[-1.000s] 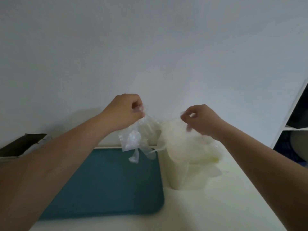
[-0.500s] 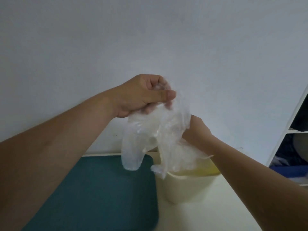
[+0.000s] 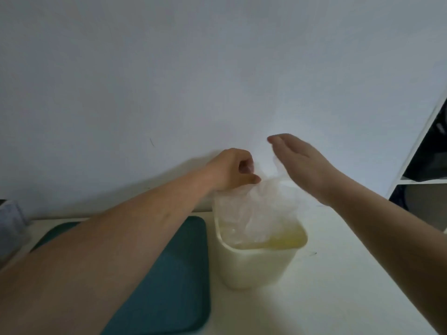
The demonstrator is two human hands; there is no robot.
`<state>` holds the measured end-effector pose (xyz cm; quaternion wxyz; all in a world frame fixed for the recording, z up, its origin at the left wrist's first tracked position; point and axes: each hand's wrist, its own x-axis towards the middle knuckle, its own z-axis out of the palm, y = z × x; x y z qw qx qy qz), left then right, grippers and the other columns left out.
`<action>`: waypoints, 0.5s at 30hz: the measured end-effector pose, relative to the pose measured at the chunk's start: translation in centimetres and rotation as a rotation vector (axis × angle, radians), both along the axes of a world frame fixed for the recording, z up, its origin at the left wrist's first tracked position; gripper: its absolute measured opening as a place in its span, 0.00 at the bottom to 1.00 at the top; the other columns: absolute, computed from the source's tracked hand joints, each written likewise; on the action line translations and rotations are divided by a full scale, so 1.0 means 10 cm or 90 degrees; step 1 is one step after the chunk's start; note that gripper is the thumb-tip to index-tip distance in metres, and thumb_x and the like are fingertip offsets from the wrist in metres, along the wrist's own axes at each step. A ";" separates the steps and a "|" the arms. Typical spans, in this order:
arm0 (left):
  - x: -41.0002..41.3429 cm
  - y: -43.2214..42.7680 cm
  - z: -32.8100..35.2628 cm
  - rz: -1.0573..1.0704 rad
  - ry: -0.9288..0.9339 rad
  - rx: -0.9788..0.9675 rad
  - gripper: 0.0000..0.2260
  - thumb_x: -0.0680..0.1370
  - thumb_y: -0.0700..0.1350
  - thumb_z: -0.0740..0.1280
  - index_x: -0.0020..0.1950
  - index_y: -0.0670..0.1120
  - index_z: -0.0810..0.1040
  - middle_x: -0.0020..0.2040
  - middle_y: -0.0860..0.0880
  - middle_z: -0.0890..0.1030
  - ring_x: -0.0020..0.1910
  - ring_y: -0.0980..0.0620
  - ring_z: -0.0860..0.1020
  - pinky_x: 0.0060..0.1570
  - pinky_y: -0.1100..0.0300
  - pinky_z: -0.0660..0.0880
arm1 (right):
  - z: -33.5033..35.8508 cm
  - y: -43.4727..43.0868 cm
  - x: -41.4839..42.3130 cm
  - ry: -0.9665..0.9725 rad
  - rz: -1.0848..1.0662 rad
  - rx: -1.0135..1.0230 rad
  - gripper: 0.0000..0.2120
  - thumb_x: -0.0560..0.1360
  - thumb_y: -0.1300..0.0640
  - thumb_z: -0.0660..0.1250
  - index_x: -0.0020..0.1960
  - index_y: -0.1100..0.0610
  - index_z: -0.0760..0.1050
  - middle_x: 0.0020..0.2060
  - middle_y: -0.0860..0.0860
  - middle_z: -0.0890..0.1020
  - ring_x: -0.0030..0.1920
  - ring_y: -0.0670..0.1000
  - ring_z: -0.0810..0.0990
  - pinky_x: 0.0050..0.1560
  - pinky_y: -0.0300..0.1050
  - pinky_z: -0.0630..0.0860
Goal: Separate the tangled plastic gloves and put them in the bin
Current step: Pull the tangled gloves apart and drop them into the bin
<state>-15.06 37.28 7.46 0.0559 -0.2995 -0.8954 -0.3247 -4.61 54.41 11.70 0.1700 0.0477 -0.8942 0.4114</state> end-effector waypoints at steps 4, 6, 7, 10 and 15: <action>-0.03 -0.05 -0.12 0.035 -0.014 0.053 0.05 0.77 0.48 0.74 0.47 0.52 0.79 0.45 0.53 0.80 0.42 0.55 0.77 0.45 0.62 0.74 | -0.08 -0.31 0.15 -0.231 0.132 0.159 0.23 0.85 0.41 0.53 0.77 0.45 0.69 0.67 0.44 0.76 0.67 0.48 0.74 0.62 0.41 0.67; 0.00 -0.16 -0.12 0.076 0.002 0.062 0.13 0.75 0.50 0.77 0.57 0.54 0.79 0.54 0.56 0.79 0.50 0.56 0.78 0.50 0.61 0.76 | -0.20 -0.41 0.16 -0.304 0.131 0.304 0.27 0.84 0.39 0.55 0.82 0.39 0.56 0.75 0.47 0.70 0.70 0.53 0.73 0.68 0.49 0.69; 0.02 -0.23 -0.11 0.099 0.022 0.048 0.15 0.75 0.51 0.77 0.59 0.55 0.79 0.57 0.57 0.78 0.53 0.56 0.78 0.51 0.61 0.75 | -0.26 -0.45 0.15 -0.321 0.121 0.364 0.30 0.83 0.38 0.55 0.83 0.39 0.50 0.79 0.50 0.65 0.73 0.56 0.71 0.72 0.53 0.67; 0.15 -0.45 -0.11 0.130 0.038 0.013 0.11 0.76 0.50 0.76 0.57 0.55 0.79 0.58 0.57 0.77 0.57 0.55 0.76 0.50 0.63 0.72 | -0.47 -0.52 0.07 -0.347 0.087 0.445 0.34 0.82 0.34 0.55 0.83 0.39 0.46 0.83 0.51 0.50 0.80 0.61 0.61 0.77 0.60 0.59; 0.48 -0.63 -0.21 0.090 0.017 -0.054 0.04 0.77 0.53 0.74 0.48 0.54 0.82 0.53 0.58 0.79 0.53 0.57 0.78 0.56 0.55 0.77 | -0.70 -0.62 -0.09 -0.398 0.110 0.552 0.36 0.77 0.33 0.56 0.82 0.38 0.48 0.82 0.55 0.56 0.75 0.62 0.67 0.73 0.61 0.67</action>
